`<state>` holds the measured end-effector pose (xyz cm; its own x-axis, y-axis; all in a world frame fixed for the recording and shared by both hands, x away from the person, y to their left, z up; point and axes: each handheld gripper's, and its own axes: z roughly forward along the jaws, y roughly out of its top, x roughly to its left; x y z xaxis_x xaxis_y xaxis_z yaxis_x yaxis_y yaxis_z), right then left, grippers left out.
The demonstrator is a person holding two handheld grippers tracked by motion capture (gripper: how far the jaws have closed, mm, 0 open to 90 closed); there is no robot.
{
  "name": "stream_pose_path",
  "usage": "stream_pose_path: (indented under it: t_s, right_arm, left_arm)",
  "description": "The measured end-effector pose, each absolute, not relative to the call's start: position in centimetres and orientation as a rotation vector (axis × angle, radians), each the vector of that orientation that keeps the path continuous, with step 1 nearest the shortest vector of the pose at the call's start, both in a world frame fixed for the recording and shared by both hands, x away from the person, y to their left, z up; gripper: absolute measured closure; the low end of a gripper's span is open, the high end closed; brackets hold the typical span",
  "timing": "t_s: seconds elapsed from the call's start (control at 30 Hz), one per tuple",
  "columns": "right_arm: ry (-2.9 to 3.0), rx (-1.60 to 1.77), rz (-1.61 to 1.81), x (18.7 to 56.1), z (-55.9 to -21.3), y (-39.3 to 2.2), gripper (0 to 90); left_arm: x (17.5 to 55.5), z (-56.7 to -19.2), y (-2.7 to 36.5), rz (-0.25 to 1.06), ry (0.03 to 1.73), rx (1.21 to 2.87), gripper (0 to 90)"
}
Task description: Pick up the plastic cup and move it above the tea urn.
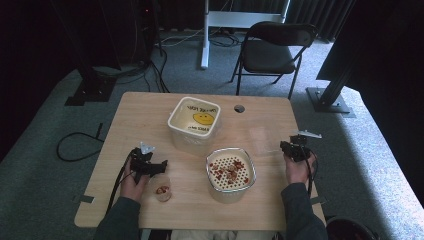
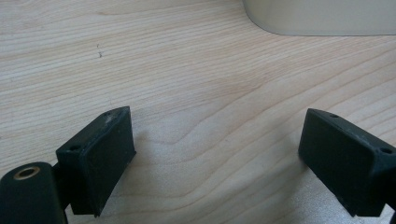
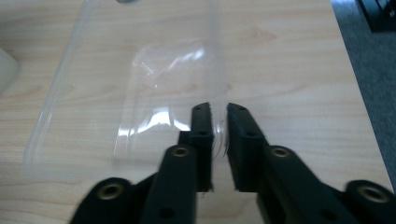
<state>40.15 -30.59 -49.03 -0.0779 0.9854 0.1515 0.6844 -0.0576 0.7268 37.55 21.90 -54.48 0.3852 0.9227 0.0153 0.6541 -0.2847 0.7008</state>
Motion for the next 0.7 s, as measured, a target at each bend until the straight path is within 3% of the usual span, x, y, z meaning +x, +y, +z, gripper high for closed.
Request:
stream_pose_path:
  t_s: [0.23, 0.7]
  right_arm:
    - [1.759, 1.736, 1.045, 39.8, -47.6, -30.6, 86.7]
    - [1.745, 1.587, 1.219, 39.5, -41.5, -29.5, 88.0]
  left_arm:
    - [37.6, -54.5, 21.9, 0.57, 1.348, 2.038, 11.1]
    - [37.6, -54.5, 21.9, 0.57, 1.349, 2.034, 11.1]
